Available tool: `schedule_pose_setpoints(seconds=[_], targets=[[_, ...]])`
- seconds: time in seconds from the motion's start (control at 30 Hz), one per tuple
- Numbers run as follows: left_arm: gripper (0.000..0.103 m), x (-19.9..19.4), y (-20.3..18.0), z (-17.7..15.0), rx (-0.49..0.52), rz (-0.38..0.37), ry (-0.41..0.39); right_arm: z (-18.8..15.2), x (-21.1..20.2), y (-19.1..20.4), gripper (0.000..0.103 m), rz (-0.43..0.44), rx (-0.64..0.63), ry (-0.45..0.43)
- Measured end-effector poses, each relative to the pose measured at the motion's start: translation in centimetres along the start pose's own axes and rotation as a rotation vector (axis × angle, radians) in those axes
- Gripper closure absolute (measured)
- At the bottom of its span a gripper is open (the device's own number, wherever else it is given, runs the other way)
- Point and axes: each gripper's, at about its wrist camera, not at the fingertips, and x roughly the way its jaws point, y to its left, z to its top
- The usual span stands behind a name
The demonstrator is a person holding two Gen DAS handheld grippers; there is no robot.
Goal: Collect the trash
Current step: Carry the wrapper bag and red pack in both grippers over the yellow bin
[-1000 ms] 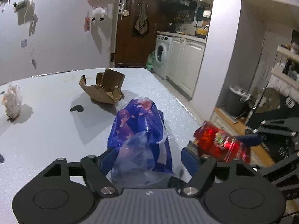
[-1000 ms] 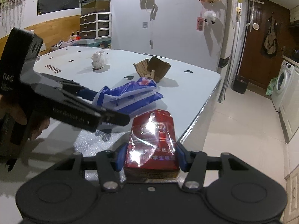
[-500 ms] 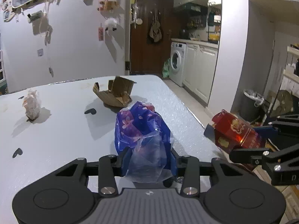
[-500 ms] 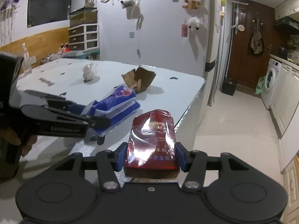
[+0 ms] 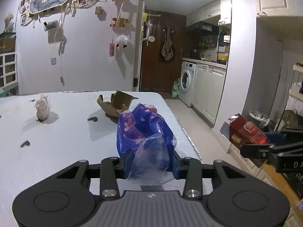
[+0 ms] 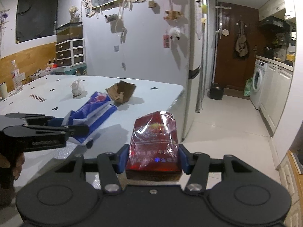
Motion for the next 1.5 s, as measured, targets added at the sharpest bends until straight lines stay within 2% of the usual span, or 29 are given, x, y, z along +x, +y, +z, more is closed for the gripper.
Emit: schedule_pose_setpoints(seconds=[0.33, 1.0, 1.2, 1.3, 1.5], targets=[[0.061, -0.8, -3.9, -0.6, 0.013, -0.033, 0.003, -2.0, -3.5, -2.9, 0.048, -0.07, 0.047, -0.022], [0.062, -1.9, -15.4, -2.1, 0.086, -0.189, 0.023, -7.8, -8.8, -9.9, 0.048, -0.167, 0.121, -0.018], [0.062, -0.6, -19.2, -3.4, 0.1, -0.231, 0.067, -10.1, -9.3, -12.3, 0.048, -0.178, 0.167, -0.006], [0.062, 0.9, -21.0, -4.6, 0.114, -0.247, 0.114, -11.6, -9.2, -13.5, 0.048, -0.186, 0.185, 0.012], [0.062, 4.4, -23.0, -7.5, 0.123, -0.236, 0.2, -14.2, -8.4, -15.5, 0.048, -0.191, 0.212, 0.067]])
